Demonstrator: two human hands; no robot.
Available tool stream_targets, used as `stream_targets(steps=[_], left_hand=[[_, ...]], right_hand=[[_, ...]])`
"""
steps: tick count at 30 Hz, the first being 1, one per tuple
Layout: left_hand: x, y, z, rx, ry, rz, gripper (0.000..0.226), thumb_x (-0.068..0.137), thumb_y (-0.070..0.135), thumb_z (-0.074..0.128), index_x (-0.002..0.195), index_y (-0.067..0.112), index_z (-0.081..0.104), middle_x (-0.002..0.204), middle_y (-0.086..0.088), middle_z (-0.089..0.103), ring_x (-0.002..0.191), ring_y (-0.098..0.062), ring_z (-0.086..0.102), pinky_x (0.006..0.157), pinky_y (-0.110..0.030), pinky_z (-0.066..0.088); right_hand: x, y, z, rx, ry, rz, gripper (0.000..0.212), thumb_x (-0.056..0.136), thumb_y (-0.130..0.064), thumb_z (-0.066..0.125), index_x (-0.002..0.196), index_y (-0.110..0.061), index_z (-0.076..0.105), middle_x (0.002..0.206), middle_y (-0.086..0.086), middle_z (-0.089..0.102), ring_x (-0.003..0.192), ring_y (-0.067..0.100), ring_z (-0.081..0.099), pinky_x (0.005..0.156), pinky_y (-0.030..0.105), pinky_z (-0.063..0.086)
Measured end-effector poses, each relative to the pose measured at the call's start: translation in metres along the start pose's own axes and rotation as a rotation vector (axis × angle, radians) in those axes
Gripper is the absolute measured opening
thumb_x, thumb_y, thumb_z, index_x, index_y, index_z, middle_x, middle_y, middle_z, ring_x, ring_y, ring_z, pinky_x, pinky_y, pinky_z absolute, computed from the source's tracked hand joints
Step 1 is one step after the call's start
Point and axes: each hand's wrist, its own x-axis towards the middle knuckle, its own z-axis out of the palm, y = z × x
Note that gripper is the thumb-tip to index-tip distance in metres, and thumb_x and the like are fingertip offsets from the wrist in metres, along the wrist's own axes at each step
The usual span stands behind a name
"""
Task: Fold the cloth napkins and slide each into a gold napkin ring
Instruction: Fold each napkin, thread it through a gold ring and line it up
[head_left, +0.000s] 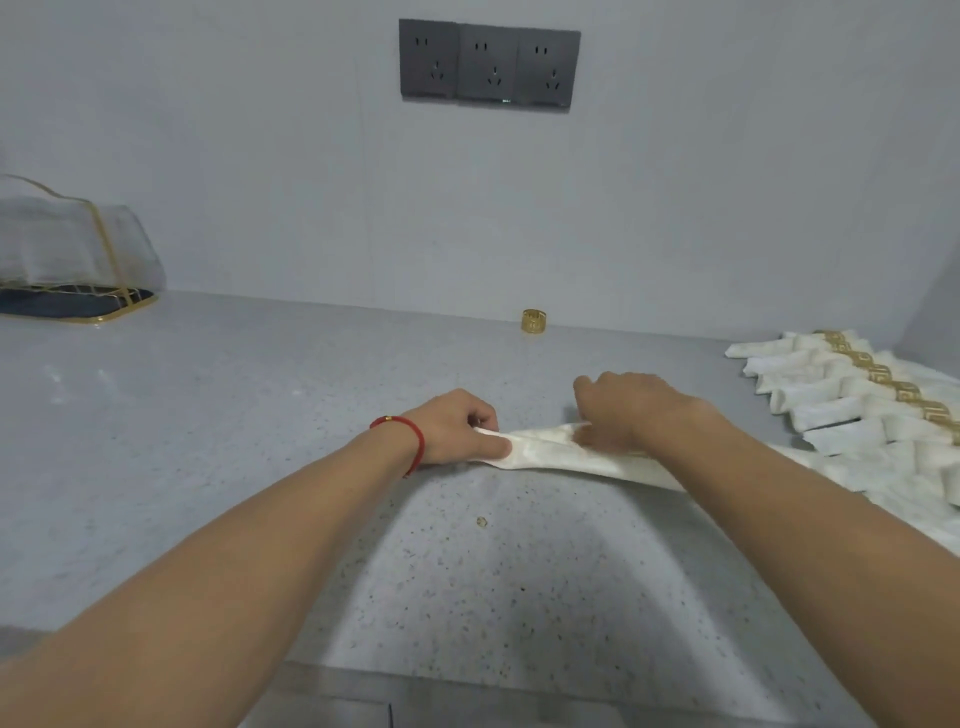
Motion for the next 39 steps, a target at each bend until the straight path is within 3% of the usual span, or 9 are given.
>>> stream_targets(steps=[2, 5, 9, 13, 17, 22, 34, 36, 39], left_hand=[[0.0, 0.0, 0.0, -0.005, -0.015, 0.002, 0.019, 0.078, 0.041, 0.071, 0.074, 0.023, 0.067, 0.076, 0.003, 0.066, 0.071, -0.012, 0.06, 0.068, -0.028, 0.048], [0.002, -0.002, 0.003, 0.001, -0.013, -0.009, 0.021, 0.076, 0.045, 0.069, 0.074, 0.024, 0.065, 0.077, 0.002, 0.066, 0.071, -0.015, 0.06, 0.067, -0.029, 0.047], [0.004, -0.003, 0.003, 0.103, -0.022, -0.006, 0.036, 0.073, 0.058, 0.063, 0.08, 0.023, 0.063, 0.09, -0.002, 0.067, 0.079, -0.02, 0.06, 0.074, -0.034, 0.049], [0.001, 0.001, -0.002, 0.141, -0.102, -0.018, 0.032, 0.083, 0.052, 0.062, 0.089, 0.02, 0.062, 0.096, -0.005, 0.069, 0.081, -0.02, 0.06, 0.076, -0.034, 0.047], [0.001, 0.005, -0.007, 0.224, -0.165, 0.01, 0.034, 0.09, 0.057, 0.055, 0.096, 0.024, 0.062, 0.102, 0.0, 0.066, 0.088, -0.019, 0.06, 0.077, -0.033, 0.046], [0.0, 0.012, -0.014, 0.267, -0.235, 0.025, 0.042, 0.096, 0.06, 0.049, 0.102, 0.021, 0.063, 0.096, 0.003, 0.064, 0.08, -0.014, 0.054, 0.076, -0.031, 0.043], [0.003, 0.013, -0.03, 0.144, -0.384, -0.049, 0.038, 0.091, 0.065, 0.054, 0.098, 0.031, 0.069, 0.109, 0.014, 0.066, 0.11, -0.01, 0.057, 0.11, -0.041, 0.035], [0.004, 0.015, -0.03, 0.143, -0.395, -0.089, 0.056, 0.081, 0.082, 0.049, 0.098, 0.033, 0.069, 0.114, 0.012, 0.066, 0.115, -0.013, 0.056, 0.109, -0.042, 0.033], [0.006, 0.019, -0.029, 0.277, -0.38, -0.067, 0.061, 0.084, 0.076, 0.052, 0.11, 0.023, 0.065, 0.121, 0.001, 0.064, 0.114, -0.02, 0.057, 0.102, -0.039, 0.04]], right_hand=[[-0.002, -0.013, -0.001, -0.216, 0.129, -0.068, 0.03, 0.105, -0.029, 0.046, 0.131, -0.013, 0.044, 0.116, 0.008, 0.064, 0.097, 0.028, 0.063, 0.074, 0.036, 0.038], [-0.001, -0.017, -0.009, -0.232, 0.058, -0.114, 0.024, 0.105, -0.026, 0.044, 0.124, -0.016, 0.054, 0.11, 0.006, 0.062, 0.099, 0.028, 0.063, 0.075, 0.036, 0.04], [0.006, 0.003, -0.029, 0.404, -0.274, -0.061, 0.025, 0.101, -0.022, 0.054, 0.102, -0.014, 0.077, 0.108, 0.009, 0.071, 0.093, 0.027, 0.069, 0.077, 0.036, 0.057], [0.001, 0.019, -0.038, 0.702, -0.427, -0.145, 0.025, 0.096, 0.001, 0.058, 0.115, -0.004, 0.073, 0.101, 0.017, 0.076, 0.083, 0.018, 0.072, 0.07, 0.029, 0.055], [0.008, 0.016, -0.025, 0.54, -0.29, -0.196, 0.022, 0.093, -0.031, 0.074, 0.098, -0.009, 0.078, 0.083, 0.003, 0.078, 0.071, 0.011, 0.07, 0.071, 0.026, 0.05], [0.021, 0.008, -0.011, 0.439, -0.133, -0.172, 0.029, 0.087, -0.048, 0.077, 0.088, -0.019, 0.077, 0.098, -0.01, 0.075, 0.101, 0.016, 0.067, 0.102, 0.043, 0.051], [0.027, 0.013, 0.002, 0.422, -0.048, -0.229, 0.025, 0.088, -0.045, 0.078, 0.085, -0.019, 0.077, 0.092, 0.004, 0.077, 0.089, 0.024, 0.072, 0.088, 0.043, 0.06], [0.03, 0.011, 0.004, 0.41, -0.023, -0.24, 0.028, 0.088, -0.045, 0.077, 0.085, -0.018, 0.076, 0.09, 0.001, 0.075, 0.089, 0.024, 0.07, 0.085, 0.042, 0.059], [0.028, 0.004, 0.006, 0.3, 0.032, -0.273, 0.027, 0.093, -0.046, 0.069, 0.092, -0.019, 0.067, 0.09, 0.0, 0.068, 0.085, 0.025, 0.066, 0.076, 0.04, 0.054]])
